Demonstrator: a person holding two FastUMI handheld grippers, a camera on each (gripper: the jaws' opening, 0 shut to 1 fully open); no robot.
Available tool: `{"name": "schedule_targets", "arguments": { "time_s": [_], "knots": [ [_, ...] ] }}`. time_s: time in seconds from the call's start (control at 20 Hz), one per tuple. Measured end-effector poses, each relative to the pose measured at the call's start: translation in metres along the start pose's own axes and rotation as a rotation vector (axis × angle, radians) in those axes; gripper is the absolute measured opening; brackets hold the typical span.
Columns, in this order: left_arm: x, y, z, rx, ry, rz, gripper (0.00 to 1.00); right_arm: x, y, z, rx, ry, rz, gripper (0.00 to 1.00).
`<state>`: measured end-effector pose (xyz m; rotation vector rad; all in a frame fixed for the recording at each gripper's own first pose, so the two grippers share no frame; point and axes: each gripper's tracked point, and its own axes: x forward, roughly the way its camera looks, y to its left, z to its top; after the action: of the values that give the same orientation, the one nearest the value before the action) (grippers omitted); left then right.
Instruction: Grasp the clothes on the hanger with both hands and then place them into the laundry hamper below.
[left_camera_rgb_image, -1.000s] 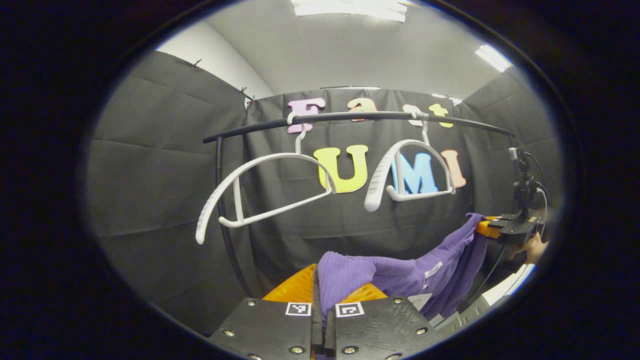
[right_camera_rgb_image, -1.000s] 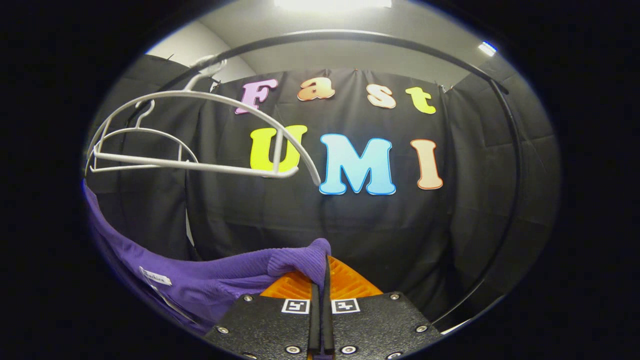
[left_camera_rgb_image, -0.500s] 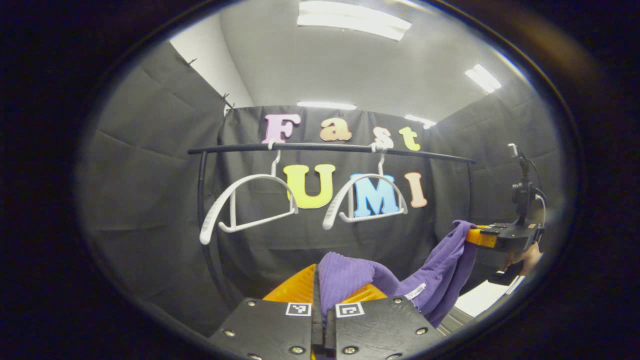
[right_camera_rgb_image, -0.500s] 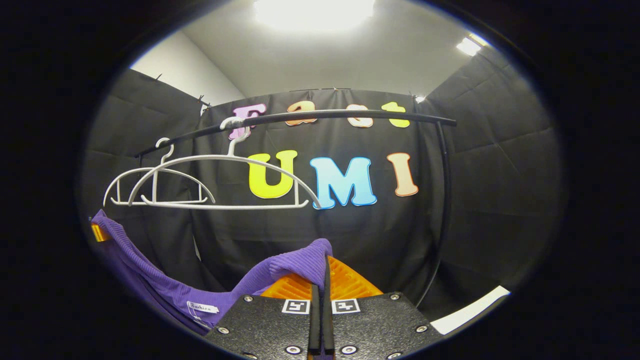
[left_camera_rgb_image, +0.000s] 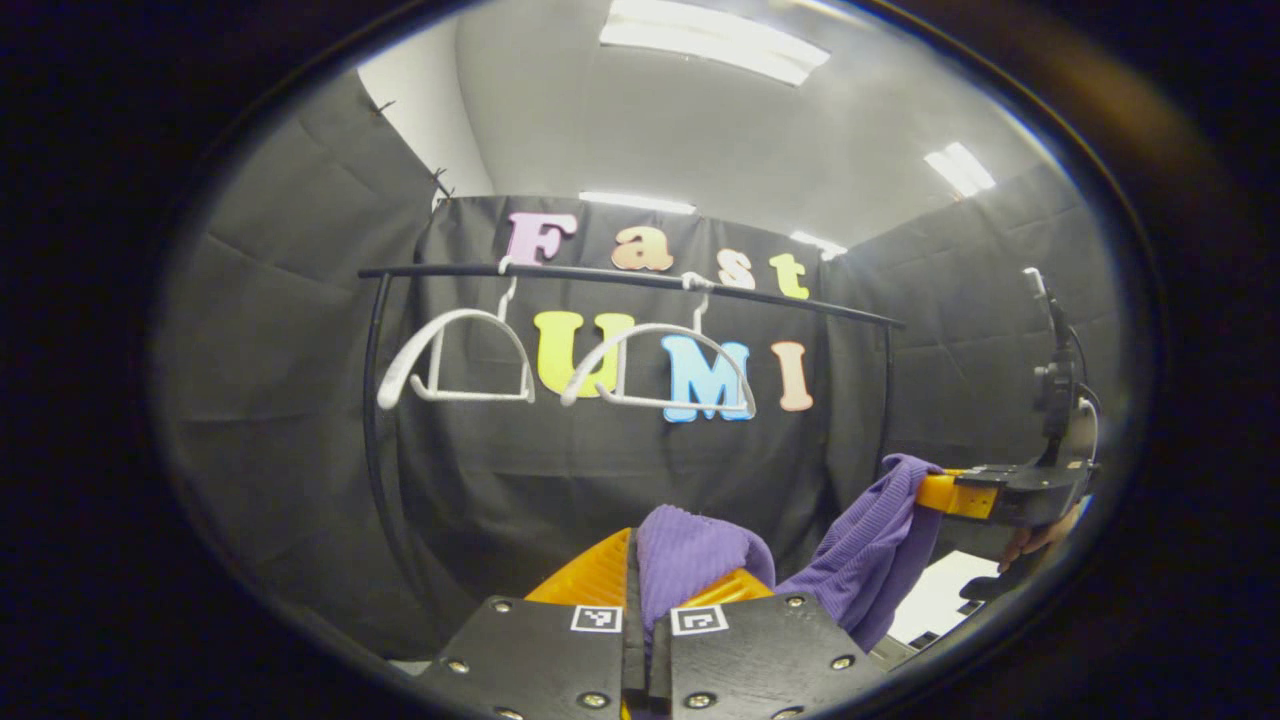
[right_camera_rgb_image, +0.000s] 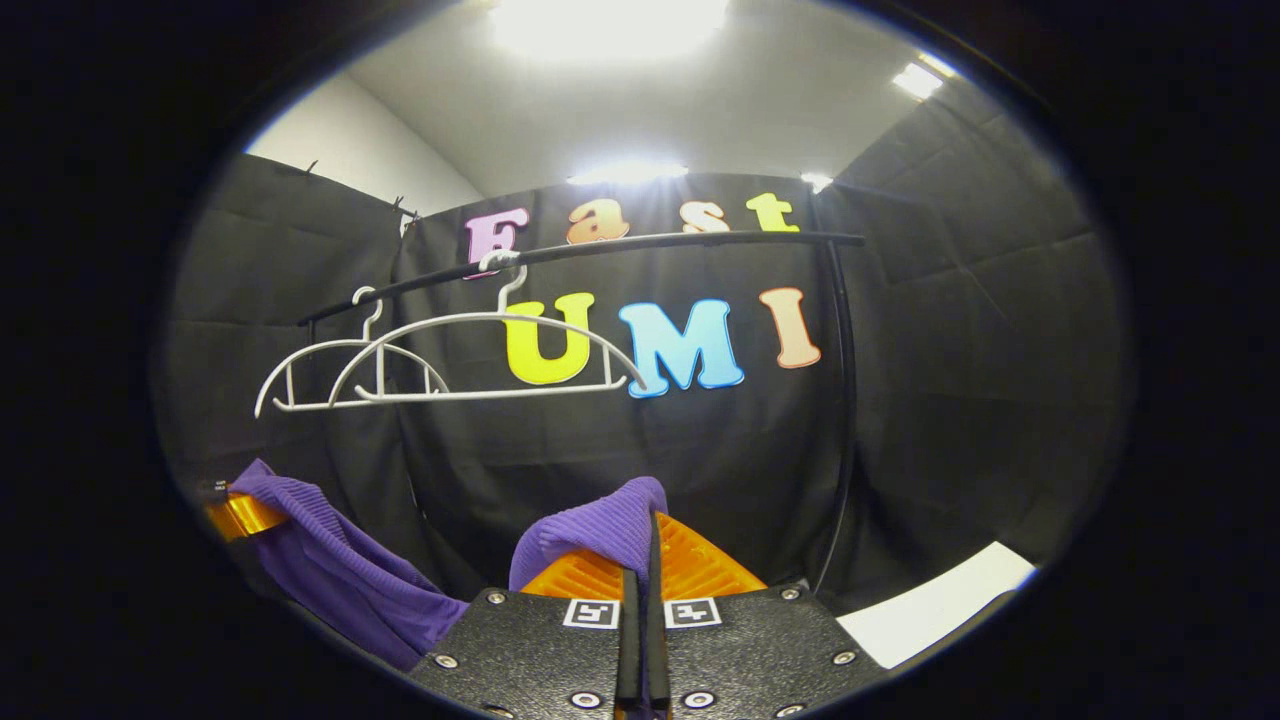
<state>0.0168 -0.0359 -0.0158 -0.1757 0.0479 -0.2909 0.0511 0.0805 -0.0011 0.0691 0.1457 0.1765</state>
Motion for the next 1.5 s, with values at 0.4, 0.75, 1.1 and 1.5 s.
{"name": "schedule_targets", "arguments": {
  "time_s": [0.4, 0.75, 1.1, 1.5],
  "knots": [
    [0.005, -0.041, -0.125, 0.015, 0.218, -0.018, 0.03, -0.011, -0.003, -0.114, 0.017, 0.239, 0.050, 0.02],
    [-0.002, -0.051, -0.216, 0.011, 0.396, -0.006, 0.03, -0.021, -0.007, -0.200, -0.031, 0.418, 0.056, 0.03],
    [-0.013, -0.043, -0.313, 0.038, 0.611, 0.023, 0.03, -0.025, -0.016, -0.270, -0.058, 0.607, 0.048, 0.05],
    [-0.030, -0.040, -0.374, 0.051, 0.786, 0.029, 0.34, -0.041, -0.023, -0.302, -0.098, 0.719, 0.075, 0.19]
  ]
}}
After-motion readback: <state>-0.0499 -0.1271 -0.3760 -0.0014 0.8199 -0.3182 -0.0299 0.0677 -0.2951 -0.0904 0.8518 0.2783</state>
